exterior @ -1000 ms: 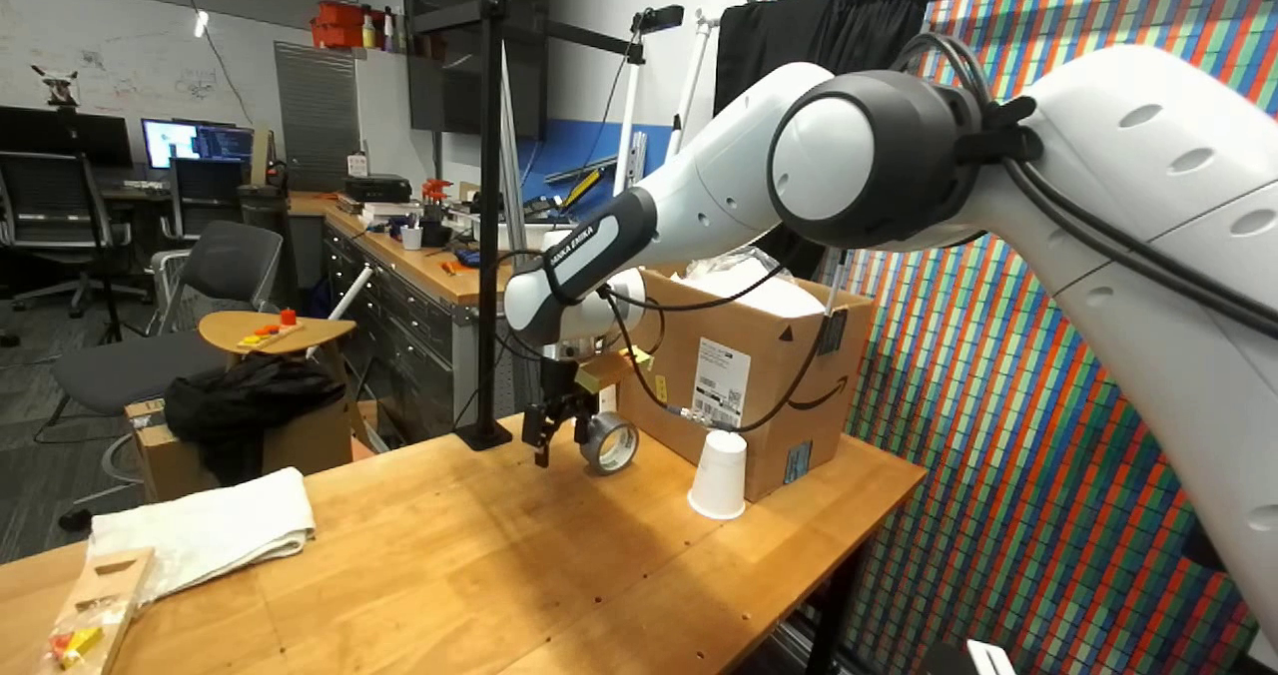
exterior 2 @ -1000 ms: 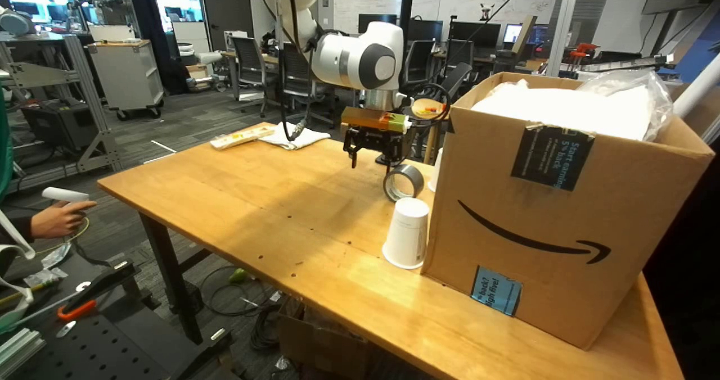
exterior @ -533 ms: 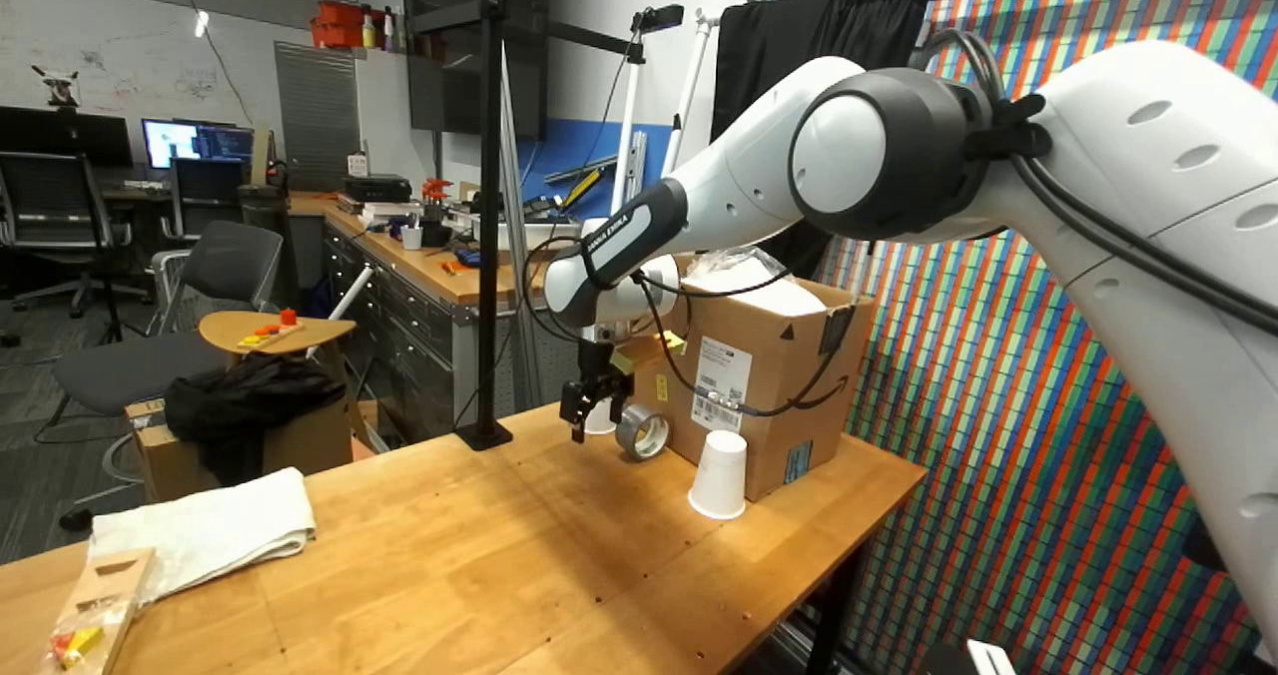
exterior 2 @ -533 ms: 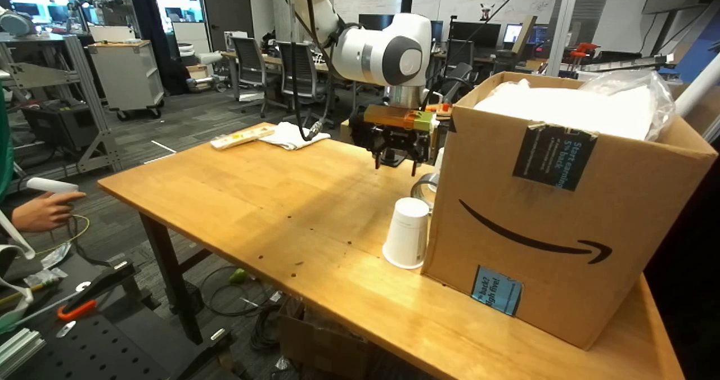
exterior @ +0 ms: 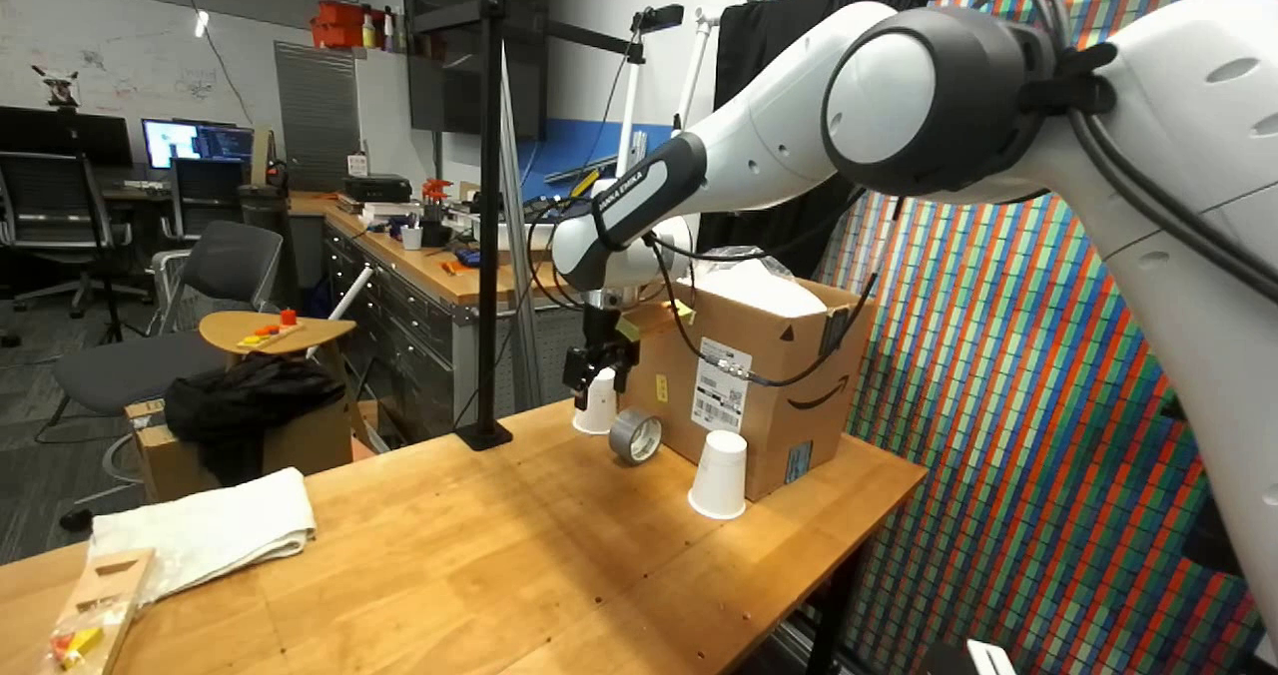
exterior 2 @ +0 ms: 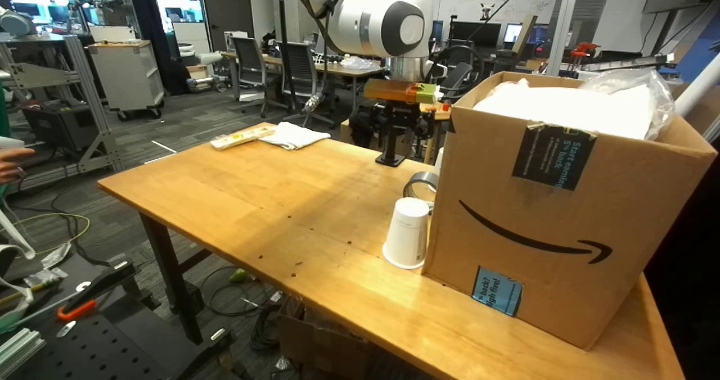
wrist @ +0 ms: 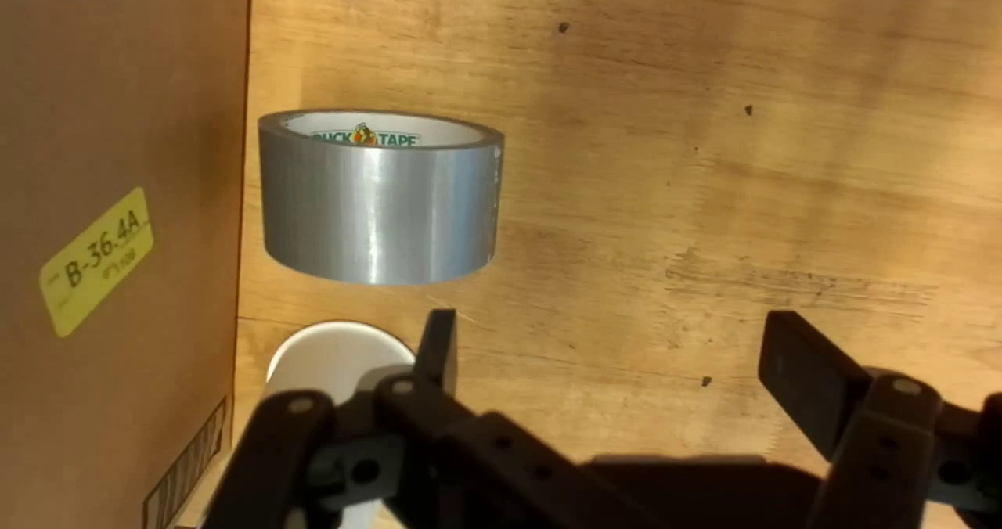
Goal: Move the seal tape
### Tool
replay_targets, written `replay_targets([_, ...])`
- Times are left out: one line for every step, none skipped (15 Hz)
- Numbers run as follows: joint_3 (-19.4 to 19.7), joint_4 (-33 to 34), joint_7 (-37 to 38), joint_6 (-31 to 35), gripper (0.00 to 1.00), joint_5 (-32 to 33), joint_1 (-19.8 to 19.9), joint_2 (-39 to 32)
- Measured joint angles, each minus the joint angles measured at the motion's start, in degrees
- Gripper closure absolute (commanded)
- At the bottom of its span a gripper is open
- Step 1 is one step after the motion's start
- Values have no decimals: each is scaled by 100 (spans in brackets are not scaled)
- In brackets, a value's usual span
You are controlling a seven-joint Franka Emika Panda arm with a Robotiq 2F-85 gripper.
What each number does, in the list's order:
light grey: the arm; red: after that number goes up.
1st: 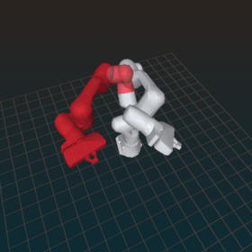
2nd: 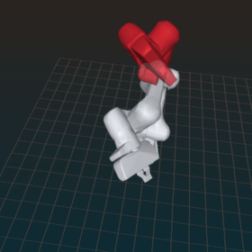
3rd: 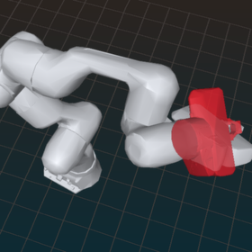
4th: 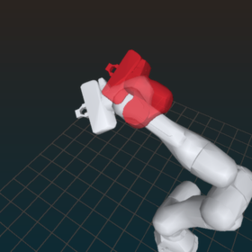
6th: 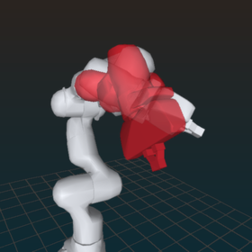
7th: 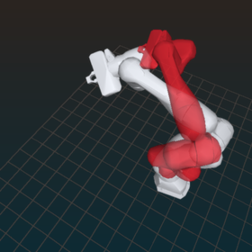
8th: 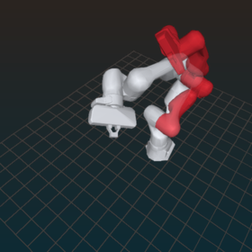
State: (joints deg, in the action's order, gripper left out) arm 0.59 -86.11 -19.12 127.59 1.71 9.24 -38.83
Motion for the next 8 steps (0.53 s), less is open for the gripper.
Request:
replay_targets([-31, -185, -4, 1, 0, 0, -33, 186])
replay_targets([-77, -411, -6, 2, 0, 0, -65, 387])
replay_targets([-135, -677, -6, 3, 0, 0, -110, 606])
replay_targets([-197, -961, -6, 6, 0, 0, -159, 828])
replay_targets([-264, -1245, -6, 7, 0, -5, -210, 1052])
replay_targets([-331, -1534, -6, 8, 0, -20, -261, 1278])
replay_targets([-392, -1824, -6, 10, 0, -41, -309, 1513])
replay_targets([-445, -2117, -11, 11, 0, -73, -352, 1755])
